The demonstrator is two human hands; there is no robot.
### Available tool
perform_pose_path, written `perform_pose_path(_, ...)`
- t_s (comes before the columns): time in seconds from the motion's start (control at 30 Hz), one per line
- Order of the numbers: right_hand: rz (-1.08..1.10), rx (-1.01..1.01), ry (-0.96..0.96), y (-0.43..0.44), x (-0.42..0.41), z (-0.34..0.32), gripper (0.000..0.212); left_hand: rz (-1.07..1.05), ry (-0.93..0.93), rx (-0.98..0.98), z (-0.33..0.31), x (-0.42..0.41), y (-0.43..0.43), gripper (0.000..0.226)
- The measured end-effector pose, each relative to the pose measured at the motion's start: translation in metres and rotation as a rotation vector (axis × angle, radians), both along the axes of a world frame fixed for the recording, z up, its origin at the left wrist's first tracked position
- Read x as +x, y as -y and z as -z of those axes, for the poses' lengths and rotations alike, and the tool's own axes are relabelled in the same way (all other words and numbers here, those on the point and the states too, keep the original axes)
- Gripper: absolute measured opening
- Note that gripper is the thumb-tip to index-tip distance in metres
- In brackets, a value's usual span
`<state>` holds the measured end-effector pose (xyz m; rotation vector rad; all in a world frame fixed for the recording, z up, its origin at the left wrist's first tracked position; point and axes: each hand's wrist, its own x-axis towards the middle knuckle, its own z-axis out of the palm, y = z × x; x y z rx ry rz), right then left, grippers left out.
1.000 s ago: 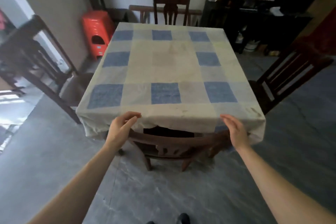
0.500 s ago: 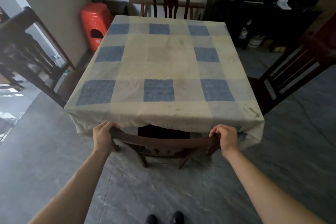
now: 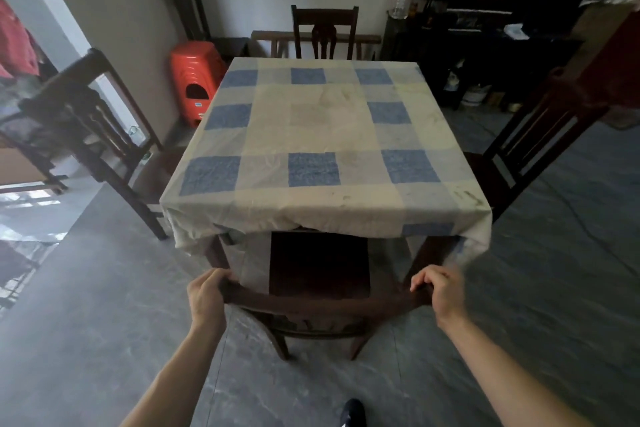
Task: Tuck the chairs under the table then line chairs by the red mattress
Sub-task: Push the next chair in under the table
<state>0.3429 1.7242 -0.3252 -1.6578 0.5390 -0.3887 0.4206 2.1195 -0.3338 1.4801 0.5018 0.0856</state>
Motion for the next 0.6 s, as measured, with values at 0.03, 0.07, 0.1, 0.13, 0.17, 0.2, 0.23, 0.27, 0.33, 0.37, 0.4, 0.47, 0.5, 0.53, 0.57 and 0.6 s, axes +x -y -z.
perform_pose_path(0.03,0.010,-0.011,0.006,-0.005,-0.013,0.000,0.044,-0.001,-0.006,-0.008,0.000,-0.011,-0.005,0.015)
perform_pose_path(0.07,0.013,-0.027,0.015,-0.010,-0.029,0.000,0.042,-0.002,-0.015,-0.013,-0.002,-0.025,-0.010,0.014)
perform_pose_path(0.1,0.011,-0.043,0.023,-0.014,-0.043,0.000,0.038,-0.002,-0.021,-0.020,-0.003,-0.036,-0.013,0.014)
perform_pose_path(0.13,0.009,-0.056,0.020,-0.018,-0.056,0.001,0.035,-0.001,-0.028,-0.029,-0.005,-0.048,-0.017,0.015)
perform_pose_path(0.17,0.008,-0.060,0.012,-0.022,-0.068,0.003,0.033,0.004,-0.032,-0.038,-0.006,-0.059,-0.020,0.016)
perform_pose_path(0.2,0.014,-0.061,0.003,-0.024,-0.079,0.005,0.032,0.011,-0.034,-0.047,-0.006,-0.068,-0.022,0.016)
perform_pose_path(0.23,0.022,-0.062,0.000,-0.026,-0.087,0.007,0.031,0.012,-0.035,-0.057,-0.006,-0.076,-0.025,0.017)
perform_pose_path(0.27,0.028,-0.061,0.004,-0.029,-0.094,0.006,0.028,0.010,-0.037,-0.063,-0.007,-0.083,-0.027,0.017)
perform_pose_path(0.33,0.028,-0.036,0.013,-0.032,-0.106,0.006,0.025,0.013,-0.048,-0.059,-0.007,-0.096,-0.031,0.016)
perform_pose_path(0.37,0.025,-0.023,0.012,-0.034,-0.111,0.006,0.024,0.015,-0.051,-0.057,-0.006,-0.102,-0.032,0.017)
perform_pose_path(0.4,0.023,-0.016,0.010,-0.034,-0.116,0.006,0.024,0.018,-0.052,-0.059,-0.004,-0.107,-0.033,0.017)
perform_pose_path(0.47,0.023,-0.019,0.007,-0.034,-0.123,0.007,0.023,0.032,-0.049,-0.058,-0.004,-0.115,-0.033,0.019)
perform_pose_path(0.5,0.024,-0.023,0.002,-0.034,-0.126,0.007,0.023,0.042,-0.045,-0.055,-0.003,-0.117,-0.033,0.020)
perform_pose_path(0.53,0.020,-0.020,-0.008,-0.034,-0.128,0.007,0.023,0.051,-0.040,-0.051,-0.002,-0.118,-0.034,0.022)
perform_pose_path(0.57,0.016,-0.012,-0.019,-0.033,-0.129,0.007,0.023,0.062,-0.036,-0.047,-0.002,-0.118,-0.035,0.023)
perform_pose_path(0.6,0.010,-0.008,-0.029,-0.033,-0.129,0.006,0.023,0.075,-0.030,-0.043,-0.001,-0.118,-0.035,0.023)
